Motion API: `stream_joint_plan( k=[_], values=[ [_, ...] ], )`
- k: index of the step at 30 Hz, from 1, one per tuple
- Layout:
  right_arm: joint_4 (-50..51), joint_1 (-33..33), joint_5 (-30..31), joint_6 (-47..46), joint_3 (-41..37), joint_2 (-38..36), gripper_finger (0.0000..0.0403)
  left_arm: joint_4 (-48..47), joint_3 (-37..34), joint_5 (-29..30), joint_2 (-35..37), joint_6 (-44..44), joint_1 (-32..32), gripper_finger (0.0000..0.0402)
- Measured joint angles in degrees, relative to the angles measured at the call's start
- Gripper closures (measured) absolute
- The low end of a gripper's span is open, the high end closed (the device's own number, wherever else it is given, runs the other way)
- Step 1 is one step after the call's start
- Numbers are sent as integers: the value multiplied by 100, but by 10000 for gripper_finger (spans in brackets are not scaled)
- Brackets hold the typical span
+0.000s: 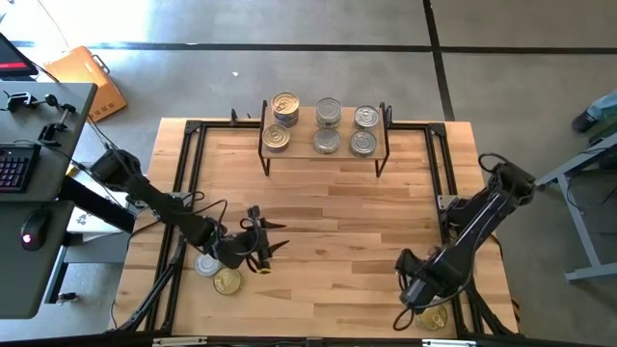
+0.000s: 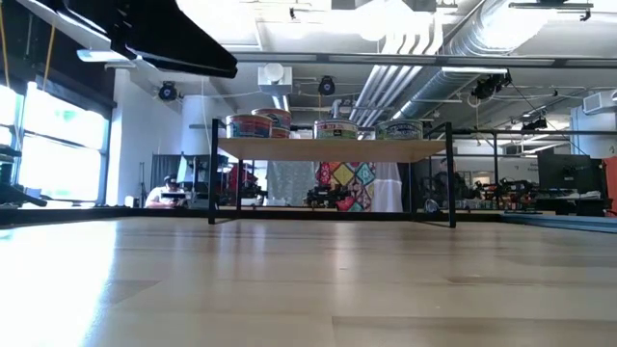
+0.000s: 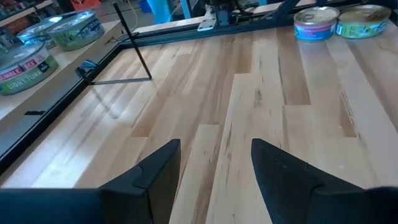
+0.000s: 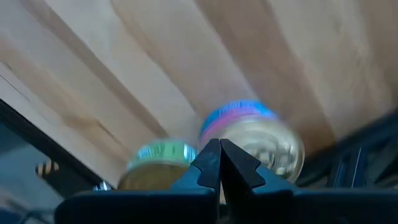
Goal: Stack canned seafood by type on shelf
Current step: Stack the green tuna can on top of the other green tuna can on the shelf
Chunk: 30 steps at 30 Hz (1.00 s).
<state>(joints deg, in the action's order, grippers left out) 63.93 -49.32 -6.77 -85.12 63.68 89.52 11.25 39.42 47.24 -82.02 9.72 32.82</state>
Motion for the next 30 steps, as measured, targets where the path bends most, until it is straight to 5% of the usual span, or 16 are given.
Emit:
stream_joint_plan(
  k=[3, 9, 16, 21, 30],
  values=[
    [-4, -50, -537, 2, 0, 158, 403, 9, 0, -17, -108, 16, -2, 214],
    [-9, -378, -607, 53, 0, 351, 403, 15, 0, -41, -318, 254, 0, 214],
    [58, -626, 420, 159, 0, 363, 403, 43, 0, -175, -341, 303, -2, 214],
    [606, -623, 464, 25, 0, 363, 395, 71, 0, -173, -341, 266, -2, 214],
    [859, -623, 1001, 11, 0, 363, 313, 69, 0, -170, -341, 264, 20, 214]
  ],
)
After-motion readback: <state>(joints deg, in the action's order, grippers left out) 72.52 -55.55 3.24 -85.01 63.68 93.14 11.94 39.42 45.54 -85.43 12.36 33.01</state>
